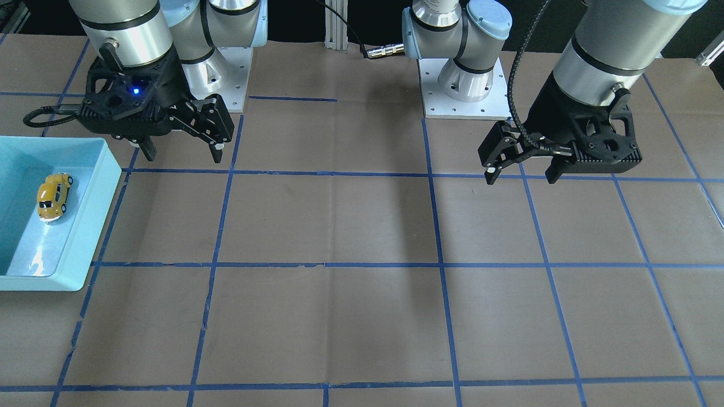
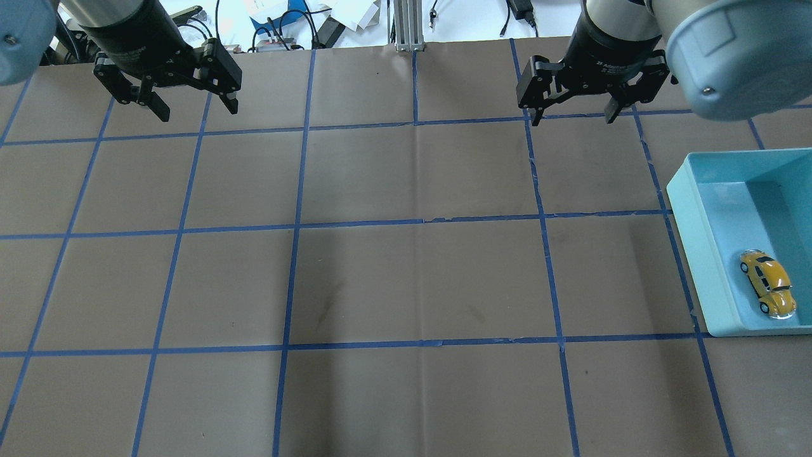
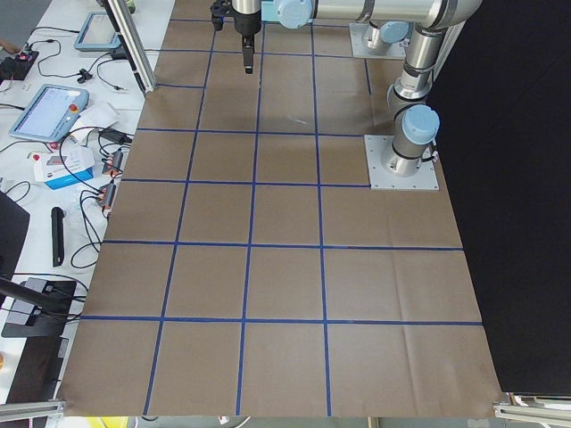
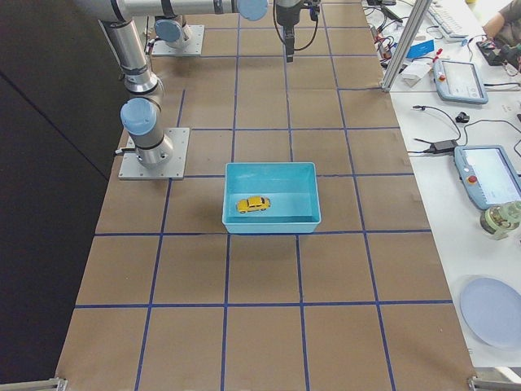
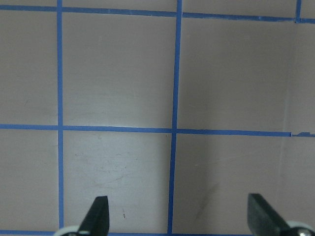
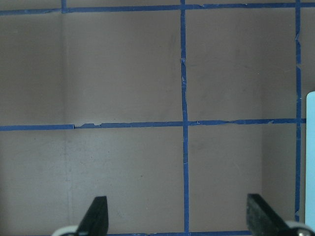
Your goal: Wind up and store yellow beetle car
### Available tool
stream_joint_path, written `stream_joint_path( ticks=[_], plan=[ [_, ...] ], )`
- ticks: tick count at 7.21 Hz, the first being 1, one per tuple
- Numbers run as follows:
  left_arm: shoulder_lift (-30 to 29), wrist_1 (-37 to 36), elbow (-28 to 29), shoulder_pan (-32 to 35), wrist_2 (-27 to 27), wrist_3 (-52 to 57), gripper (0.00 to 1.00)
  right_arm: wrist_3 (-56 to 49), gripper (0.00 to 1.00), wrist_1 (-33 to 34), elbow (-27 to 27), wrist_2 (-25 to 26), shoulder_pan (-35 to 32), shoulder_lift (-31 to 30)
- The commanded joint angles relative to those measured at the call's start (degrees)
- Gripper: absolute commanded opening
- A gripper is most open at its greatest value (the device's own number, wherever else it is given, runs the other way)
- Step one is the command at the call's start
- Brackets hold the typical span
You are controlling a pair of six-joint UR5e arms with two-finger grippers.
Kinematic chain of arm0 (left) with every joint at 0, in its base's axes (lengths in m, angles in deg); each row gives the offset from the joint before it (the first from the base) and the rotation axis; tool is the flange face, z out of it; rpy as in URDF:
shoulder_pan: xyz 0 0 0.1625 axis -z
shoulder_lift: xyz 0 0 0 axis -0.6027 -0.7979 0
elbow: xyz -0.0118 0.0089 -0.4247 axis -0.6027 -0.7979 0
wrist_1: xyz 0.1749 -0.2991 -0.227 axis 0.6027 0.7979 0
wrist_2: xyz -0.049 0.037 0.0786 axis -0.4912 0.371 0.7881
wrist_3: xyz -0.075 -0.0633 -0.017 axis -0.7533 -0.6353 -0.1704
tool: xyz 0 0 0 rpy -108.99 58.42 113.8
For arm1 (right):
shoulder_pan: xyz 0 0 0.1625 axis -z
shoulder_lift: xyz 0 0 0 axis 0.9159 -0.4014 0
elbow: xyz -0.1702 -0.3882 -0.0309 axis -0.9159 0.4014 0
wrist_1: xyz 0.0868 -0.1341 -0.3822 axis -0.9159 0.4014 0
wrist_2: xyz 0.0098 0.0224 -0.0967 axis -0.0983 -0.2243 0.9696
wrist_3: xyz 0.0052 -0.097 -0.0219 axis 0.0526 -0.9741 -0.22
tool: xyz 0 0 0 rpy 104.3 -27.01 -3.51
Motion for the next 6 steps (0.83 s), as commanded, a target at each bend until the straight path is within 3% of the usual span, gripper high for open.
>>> stream_joint_path(
  ticks=[1, 6],
  plan=[
    [0.00, 0.00, 0.00, 0.00, 0.00, 0.00, 1.00, 0.08, 1.00, -0.74, -0.16, -0.10, -1.12, -0.11],
    [0.09, 0.00, -0.09, 0.00, 0.00, 0.00, 1.00, 0.25, 1.00, -2.06, -0.77, 0.61, -2.35, 0.06]
  ],
)
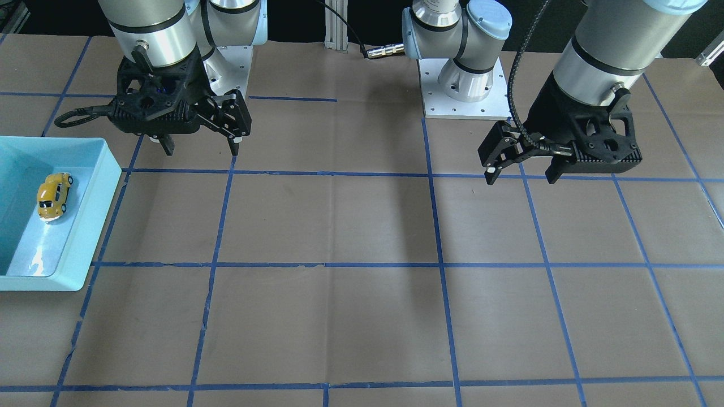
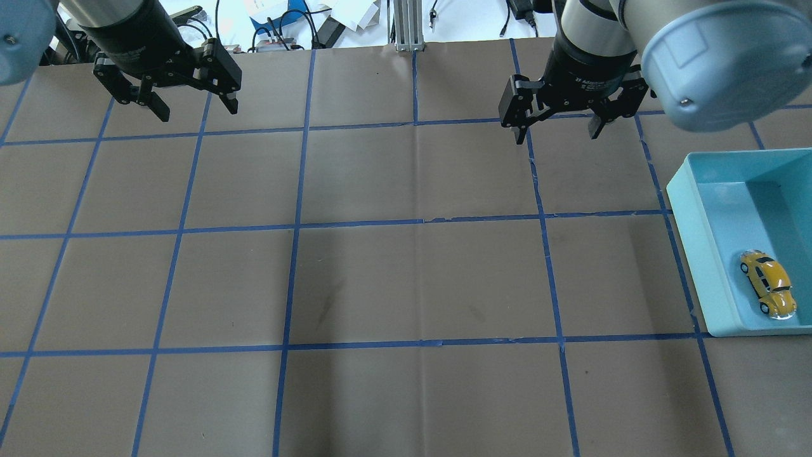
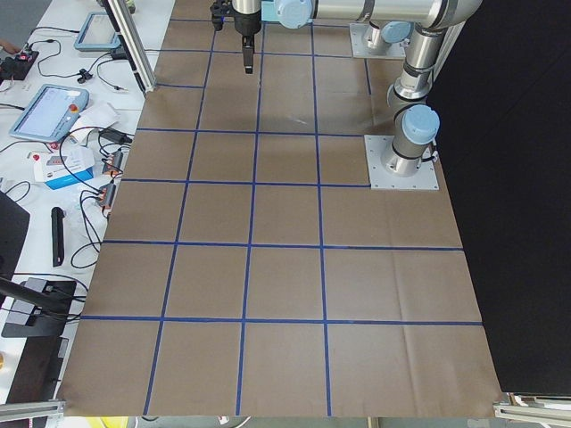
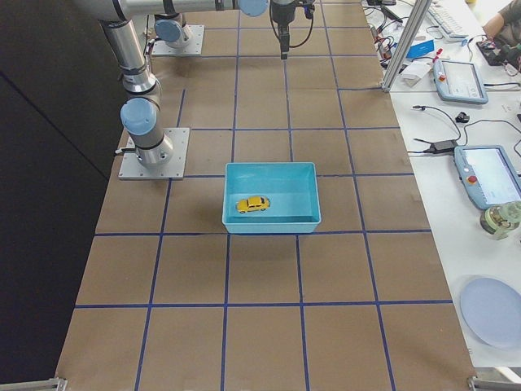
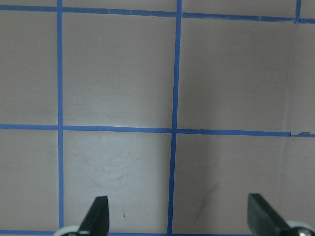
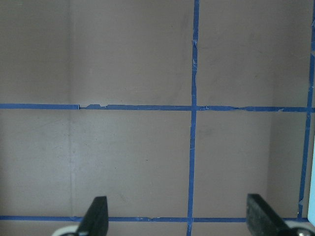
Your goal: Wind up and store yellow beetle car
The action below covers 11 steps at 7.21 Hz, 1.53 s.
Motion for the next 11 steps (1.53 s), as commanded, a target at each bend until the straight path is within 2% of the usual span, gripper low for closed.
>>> stream_joint_path(
  ticks=[1, 4, 11],
  plan=[
    [0.06, 0.00, -0.07, 0.00, 0.00, 0.00, 1.00, 0.30, 1.00, 0.15, -0.28, -0.05, -0.33, 0.03],
    [0.06, 0.00, -0.07, 0.00, 0.00, 0.00, 1.00, 0.30, 1.00, 0.85, -2.04, -0.58, -0.33, 0.47],
    [0.06, 0.00, -0.07, 0.00, 0.00, 0.00, 1.00, 0.39, 1.00, 0.85, -1.78, 0.04, 0.29, 0.29]
  ],
)
